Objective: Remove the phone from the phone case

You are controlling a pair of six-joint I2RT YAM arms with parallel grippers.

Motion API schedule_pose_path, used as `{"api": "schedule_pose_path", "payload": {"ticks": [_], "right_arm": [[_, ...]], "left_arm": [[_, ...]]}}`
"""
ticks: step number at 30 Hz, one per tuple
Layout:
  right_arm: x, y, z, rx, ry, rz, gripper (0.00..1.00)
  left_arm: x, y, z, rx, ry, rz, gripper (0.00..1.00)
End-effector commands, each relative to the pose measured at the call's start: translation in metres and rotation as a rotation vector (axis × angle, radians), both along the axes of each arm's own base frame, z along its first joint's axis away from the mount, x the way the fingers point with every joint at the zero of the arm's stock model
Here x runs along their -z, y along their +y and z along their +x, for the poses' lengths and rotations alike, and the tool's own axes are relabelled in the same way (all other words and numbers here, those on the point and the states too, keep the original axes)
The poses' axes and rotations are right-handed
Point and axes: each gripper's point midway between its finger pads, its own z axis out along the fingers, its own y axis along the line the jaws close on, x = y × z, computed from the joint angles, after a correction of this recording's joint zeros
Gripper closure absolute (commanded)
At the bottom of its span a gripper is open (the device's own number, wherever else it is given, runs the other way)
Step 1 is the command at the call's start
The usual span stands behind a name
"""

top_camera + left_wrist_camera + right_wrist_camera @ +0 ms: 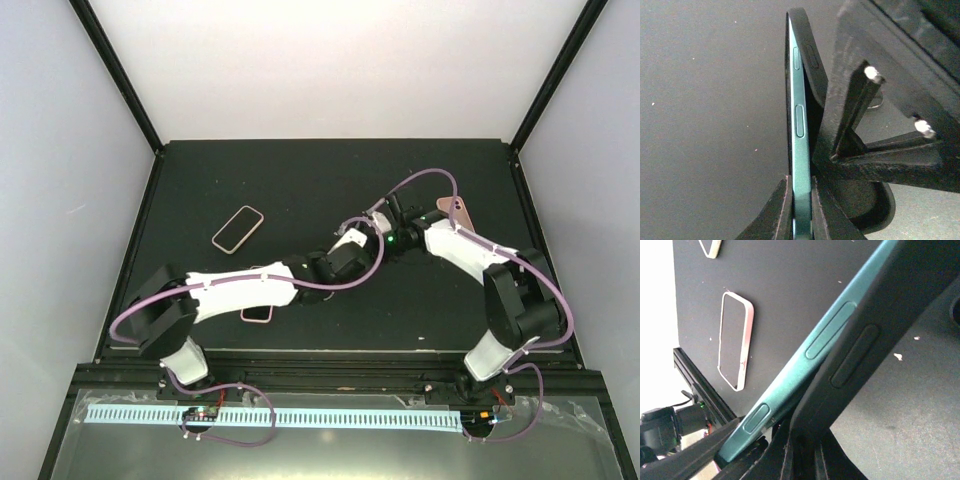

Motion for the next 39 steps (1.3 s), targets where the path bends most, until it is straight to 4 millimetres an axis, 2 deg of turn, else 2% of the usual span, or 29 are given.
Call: {"api": "schedule_pose_path", "payload": {"ticks": [1,5,8,10,12,16,19,22,25,30,39], "right_arm": [[0.025,-0.054,0.019,0.017,-0.16,-0.31,0.99],[0.019,-0.057,0.025,-0.009,-0.217,-0.336,0.99],[0.011,-0.05,0.025,-0.068,-0.254,-0.3,0.99],[0.006,-0.052,0.027,-0.068,-0.261,-0.292,0.99],[-0.003,-0.062,0.036,-0.034,-0.283,-0.286,0.99],[-0.035,-0.101,0.064,0.071,-0.36,-0.205,0.99],[-0.059,-0.123,0.074,0.096,-0.463,-0.095,0.99],[-0.063,-0.153,0.079,0.205,-0.499,-0.062,0.99],[-0.074,-0.174,0.084,0.228,-0.528,-0.072,0.99],[-0.074,-0.172,0.076,0.201,-0.542,-0.056,0.99],[-0.072,-0.176,0.077,0.211,-0.537,-0.074,0.99]], "left_arm": [[-0.058,0.043,0.014,-0.098,-0.086,-0.061,0.98],[-0.074,0.057,0.015,-0.12,-0.072,-0.123,0.99],[-0.075,0.067,0.014,-0.123,-0.072,-0.147,0.98],[-0.075,0.071,0.017,-0.124,-0.088,-0.141,0.98],[-0.075,0.073,0.022,-0.127,-0.111,-0.108,0.98],[-0.077,0.073,0.04,-0.137,-0.155,0.057,0.98],[-0.076,0.067,0.055,-0.131,-0.189,0.182,0.99],[-0.067,0.056,0.065,-0.092,-0.202,0.241,0.98],[-0.057,0.044,0.078,-0.061,-0.22,0.321,0.98],[-0.034,0.031,0.098,-0.006,-0.27,0.545,0.98],[0.013,0.01,0.11,0.075,-0.235,0.664,0.98]]}}
